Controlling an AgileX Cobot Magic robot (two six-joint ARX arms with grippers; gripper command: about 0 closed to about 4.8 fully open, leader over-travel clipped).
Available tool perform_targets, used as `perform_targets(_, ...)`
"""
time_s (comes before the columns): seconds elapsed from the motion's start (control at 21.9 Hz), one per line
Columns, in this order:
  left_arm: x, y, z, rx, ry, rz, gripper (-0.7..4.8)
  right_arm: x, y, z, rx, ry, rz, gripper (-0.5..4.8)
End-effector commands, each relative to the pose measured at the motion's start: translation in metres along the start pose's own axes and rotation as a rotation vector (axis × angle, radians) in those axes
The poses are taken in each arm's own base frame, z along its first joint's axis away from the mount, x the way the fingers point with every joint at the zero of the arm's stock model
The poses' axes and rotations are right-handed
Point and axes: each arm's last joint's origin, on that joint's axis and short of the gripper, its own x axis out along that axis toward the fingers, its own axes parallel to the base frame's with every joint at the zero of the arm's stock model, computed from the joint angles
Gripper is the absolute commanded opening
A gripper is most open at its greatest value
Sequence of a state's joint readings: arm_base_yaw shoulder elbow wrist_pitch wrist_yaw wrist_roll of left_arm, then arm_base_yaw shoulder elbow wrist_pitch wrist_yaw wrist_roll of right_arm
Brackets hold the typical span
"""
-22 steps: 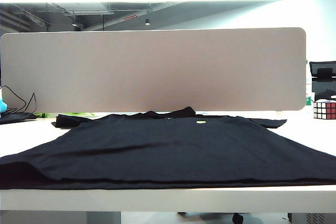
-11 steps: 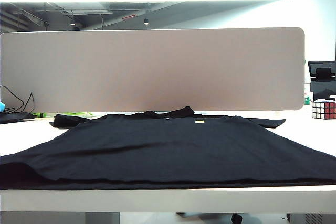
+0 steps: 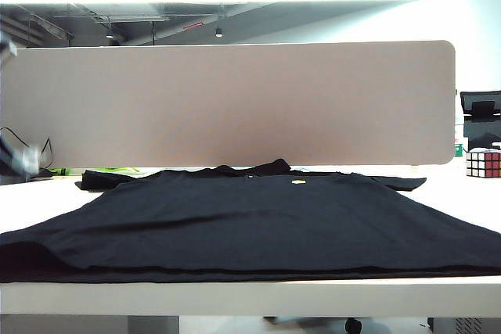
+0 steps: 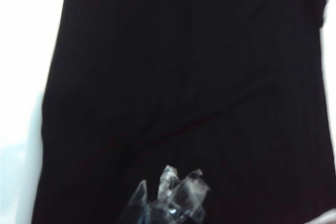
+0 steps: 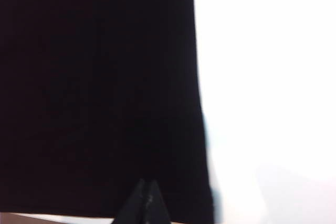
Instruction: Fold the bottom side of the T-shirt horizontally towards the center, about one-third of the way, then fold the sleeve back towards the center, creating a straight line along the edge of the T-shirt, and finally fold the bottom of the T-shirt up towards the top, creating a neat rectangle.
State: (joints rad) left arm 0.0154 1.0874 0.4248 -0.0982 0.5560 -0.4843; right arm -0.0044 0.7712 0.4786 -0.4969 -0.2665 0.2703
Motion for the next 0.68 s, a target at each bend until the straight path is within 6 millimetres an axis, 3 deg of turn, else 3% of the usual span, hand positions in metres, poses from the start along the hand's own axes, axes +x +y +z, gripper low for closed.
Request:
perform_targets(0.05, 0.006, 0.011, -0.009, 0.017, 0.111, 0.069, -0.06, 0.012, 0.002, 0.025, -0.047, 0.161, -0.036, 0.56)
perform_targets(0.27, -0.007, 0.03, -0.017, -0.063, 0.201, 0.148, 0.03, 0.027, -0.004, 0.038, -0.046, 0.34, -0.06, 0.88)
perform_targets(0.41, -0.015, 0.039, -0.022, -0.132, 0.241, 0.182, 0.83, 0.027, -0.01, 0.038, -0.031, 0.351, -0.075, 0.92)
perform_targets(0.68, -0.015, 0.038, -0.022, -0.143, 0.249, 0.127, 0.94, 0.022, -0.024, 0.038, 0.015, 0.366, -0.101, 1.97)
